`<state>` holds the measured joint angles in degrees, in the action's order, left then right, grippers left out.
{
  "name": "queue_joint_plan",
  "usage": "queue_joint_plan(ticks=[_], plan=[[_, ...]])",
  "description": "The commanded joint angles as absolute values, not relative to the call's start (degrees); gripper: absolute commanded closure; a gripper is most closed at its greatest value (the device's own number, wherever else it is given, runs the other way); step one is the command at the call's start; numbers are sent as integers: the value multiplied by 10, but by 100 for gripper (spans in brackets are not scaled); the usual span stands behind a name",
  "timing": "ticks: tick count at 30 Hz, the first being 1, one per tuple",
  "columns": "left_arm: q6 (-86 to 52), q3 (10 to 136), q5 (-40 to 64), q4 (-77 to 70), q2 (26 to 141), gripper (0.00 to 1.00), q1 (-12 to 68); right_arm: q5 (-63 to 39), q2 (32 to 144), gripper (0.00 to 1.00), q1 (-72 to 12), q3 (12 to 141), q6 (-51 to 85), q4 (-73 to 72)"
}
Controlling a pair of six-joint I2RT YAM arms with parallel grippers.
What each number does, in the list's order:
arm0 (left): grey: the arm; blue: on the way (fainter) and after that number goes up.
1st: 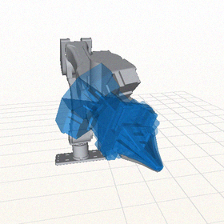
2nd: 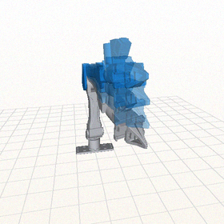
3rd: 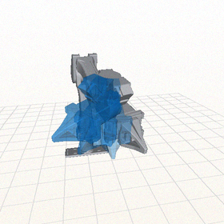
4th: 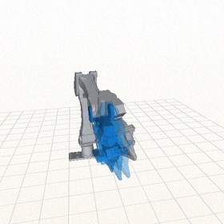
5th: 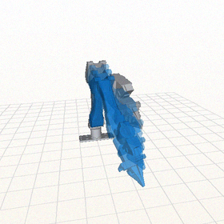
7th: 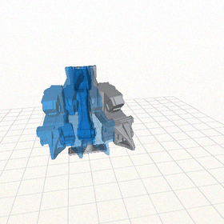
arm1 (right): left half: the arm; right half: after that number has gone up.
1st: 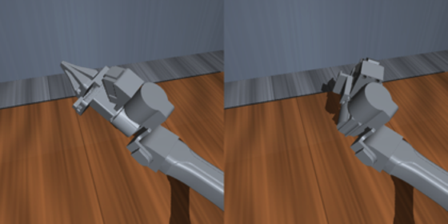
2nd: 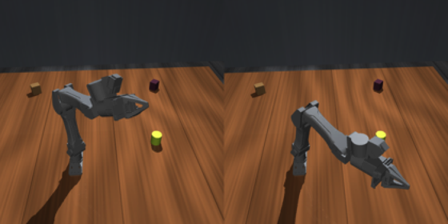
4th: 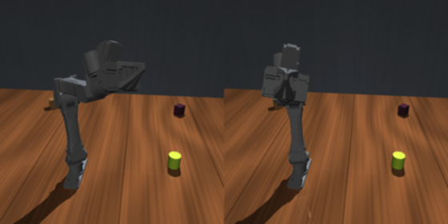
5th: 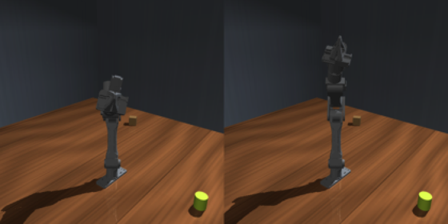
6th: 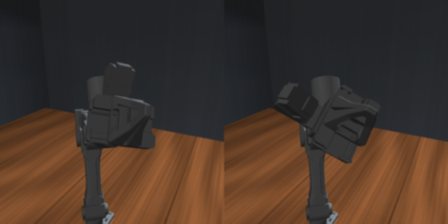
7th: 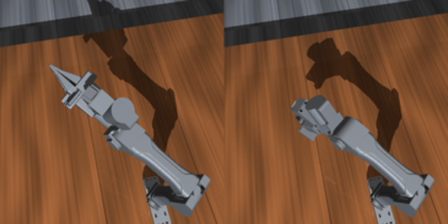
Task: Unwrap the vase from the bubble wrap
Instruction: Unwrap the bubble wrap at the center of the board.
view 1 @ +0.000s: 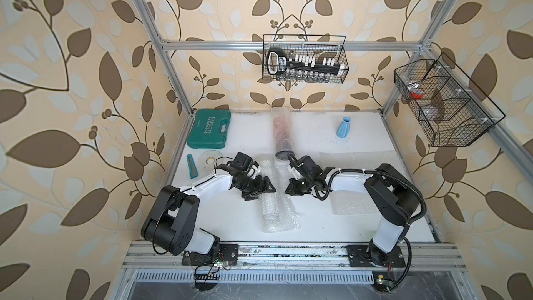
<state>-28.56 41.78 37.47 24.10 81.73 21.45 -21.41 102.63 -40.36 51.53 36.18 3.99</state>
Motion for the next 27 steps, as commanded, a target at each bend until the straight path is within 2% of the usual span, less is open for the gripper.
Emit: queue_joint_plan(ticks=[1, 9, 18, 27], plan=[[-280, 415, 395, 236, 783, 13, 219, -205, 994, 100, -403, 502, 352, 44], [-282, 416, 379, 238, 746, 1, 219, -160, 932, 100, -403, 497, 332, 78], [-295, 411, 344, 239, 723, 1, 219, -150, 860, 100, -403, 509, 309, 116], [-308, 395, 360, 220, 745, 2, 219, -148, 836, 100, -403, 528, 294, 141]])
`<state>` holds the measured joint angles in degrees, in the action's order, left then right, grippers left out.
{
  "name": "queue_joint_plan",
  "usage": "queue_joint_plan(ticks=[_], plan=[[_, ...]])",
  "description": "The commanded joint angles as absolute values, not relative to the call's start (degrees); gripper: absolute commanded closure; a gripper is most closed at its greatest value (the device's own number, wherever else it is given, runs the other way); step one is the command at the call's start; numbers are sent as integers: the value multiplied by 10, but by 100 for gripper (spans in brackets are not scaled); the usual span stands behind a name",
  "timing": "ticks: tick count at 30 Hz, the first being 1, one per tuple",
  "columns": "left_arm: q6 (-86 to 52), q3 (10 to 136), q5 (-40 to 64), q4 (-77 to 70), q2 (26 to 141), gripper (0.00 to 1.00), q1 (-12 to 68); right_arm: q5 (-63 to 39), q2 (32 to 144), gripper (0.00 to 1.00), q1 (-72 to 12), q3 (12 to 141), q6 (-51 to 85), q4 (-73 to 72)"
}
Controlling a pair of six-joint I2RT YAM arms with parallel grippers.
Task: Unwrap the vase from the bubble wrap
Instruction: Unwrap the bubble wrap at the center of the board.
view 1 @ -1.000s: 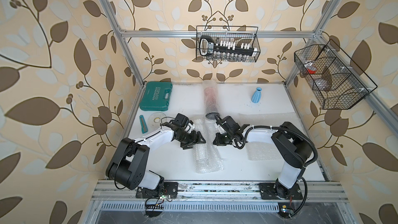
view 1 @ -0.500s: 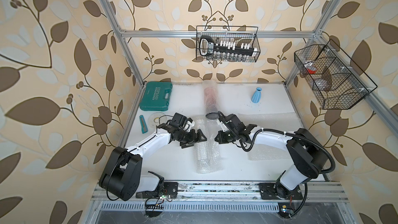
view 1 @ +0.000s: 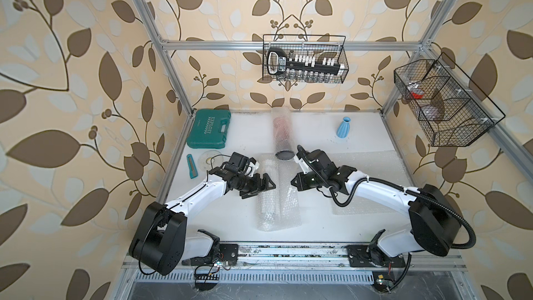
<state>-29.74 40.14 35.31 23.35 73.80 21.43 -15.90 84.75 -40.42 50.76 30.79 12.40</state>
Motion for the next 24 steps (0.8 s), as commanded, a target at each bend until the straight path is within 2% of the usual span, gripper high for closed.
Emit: queue_joint_plan(ticks=[1, 9, 17, 24], plan=[[-310, 393, 364, 218, 747, 3, 219, -148, 837, 100, -403, 529, 294, 142], [-309, 393, 388, 210, 751, 2, 219, -129, 820, 100, -403, 544, 283, 163], [-311, 406, 339, 231, 735, 1, 219, -100, 786, 100, -403, 566, 269, 202], [-314, 400, 415, 192, 758, 1, 219, -78, 762, 100, -403, 578, 262, 215]])
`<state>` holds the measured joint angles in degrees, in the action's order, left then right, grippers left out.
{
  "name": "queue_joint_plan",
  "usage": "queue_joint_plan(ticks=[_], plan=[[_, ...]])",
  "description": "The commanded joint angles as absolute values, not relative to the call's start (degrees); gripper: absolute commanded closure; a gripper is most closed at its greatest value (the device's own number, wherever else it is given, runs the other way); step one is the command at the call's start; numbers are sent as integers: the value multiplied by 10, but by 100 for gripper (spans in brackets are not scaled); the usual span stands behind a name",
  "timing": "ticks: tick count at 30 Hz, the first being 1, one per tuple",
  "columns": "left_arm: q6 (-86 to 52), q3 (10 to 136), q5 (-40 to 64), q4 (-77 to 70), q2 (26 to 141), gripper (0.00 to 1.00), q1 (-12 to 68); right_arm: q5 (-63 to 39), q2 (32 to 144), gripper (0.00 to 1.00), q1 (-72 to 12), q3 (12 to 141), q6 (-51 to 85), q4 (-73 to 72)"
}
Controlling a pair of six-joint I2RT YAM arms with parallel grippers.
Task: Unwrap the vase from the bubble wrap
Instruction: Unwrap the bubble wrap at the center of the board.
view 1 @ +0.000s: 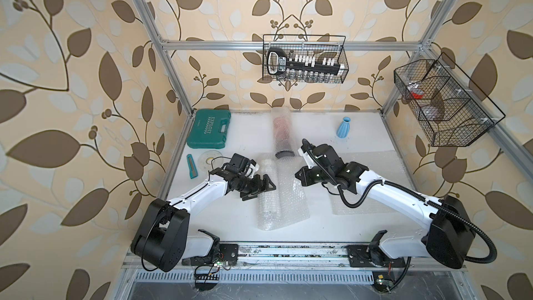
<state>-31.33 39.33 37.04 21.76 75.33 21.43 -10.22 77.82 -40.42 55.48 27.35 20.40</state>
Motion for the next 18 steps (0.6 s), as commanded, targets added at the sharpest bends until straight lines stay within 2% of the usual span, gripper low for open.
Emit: queue_joint_plan(ticks=[1, 6, 11, 18], plan=[[-315, 399, 424, 188, 764, 1, 219, -77, 761, 100, -403, 579, 262, 216], [-323, 395, 432, 177, 777, 1, 219, -69, 758, 100, -403, 586, 260, 226], [-302, 416, 370, 229, 767, 1, 219, -38, 741, 100, -403, 596, 256, 245], [-291, 434, 333, 261, 752, 1, 219, -15, 712, 100, -403, 604, 253, 266]])
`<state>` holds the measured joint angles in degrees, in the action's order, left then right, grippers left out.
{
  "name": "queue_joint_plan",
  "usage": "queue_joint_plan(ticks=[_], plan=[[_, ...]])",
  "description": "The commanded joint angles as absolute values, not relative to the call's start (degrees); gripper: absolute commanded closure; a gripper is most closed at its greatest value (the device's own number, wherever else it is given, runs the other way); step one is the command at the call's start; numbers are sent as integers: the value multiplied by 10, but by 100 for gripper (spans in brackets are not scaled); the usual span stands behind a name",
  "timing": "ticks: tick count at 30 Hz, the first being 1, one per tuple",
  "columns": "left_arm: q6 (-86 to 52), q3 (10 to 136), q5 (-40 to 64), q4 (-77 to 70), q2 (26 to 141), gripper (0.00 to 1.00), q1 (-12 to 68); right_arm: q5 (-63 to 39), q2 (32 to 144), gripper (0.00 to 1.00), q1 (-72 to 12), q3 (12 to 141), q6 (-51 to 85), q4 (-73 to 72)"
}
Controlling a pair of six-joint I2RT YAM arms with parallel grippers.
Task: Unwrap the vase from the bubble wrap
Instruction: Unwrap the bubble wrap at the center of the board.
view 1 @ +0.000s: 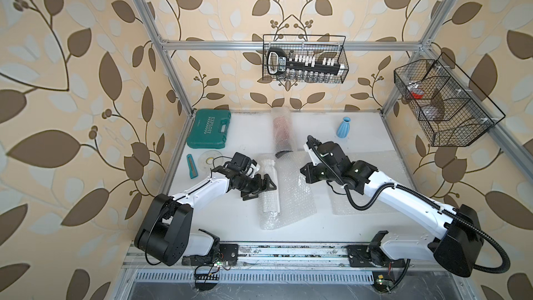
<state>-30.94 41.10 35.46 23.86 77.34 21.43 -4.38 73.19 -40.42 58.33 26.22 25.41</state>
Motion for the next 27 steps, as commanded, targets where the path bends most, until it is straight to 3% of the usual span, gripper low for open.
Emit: queue_joint_plan(ticks=[1, 13, 27], plan=[[-292, 434, 330, 261, 751, 1, 219, -11, 708, 100, -403, 605, 253, 269], [-308, 416, 422, 198, 783, 1, 219, 0, 669, 100, -403, 614, 254, 288], [-266, 470, 270, 315, 762, 1, 219, 25, 643, 100, -403, 621, 253, 304]])
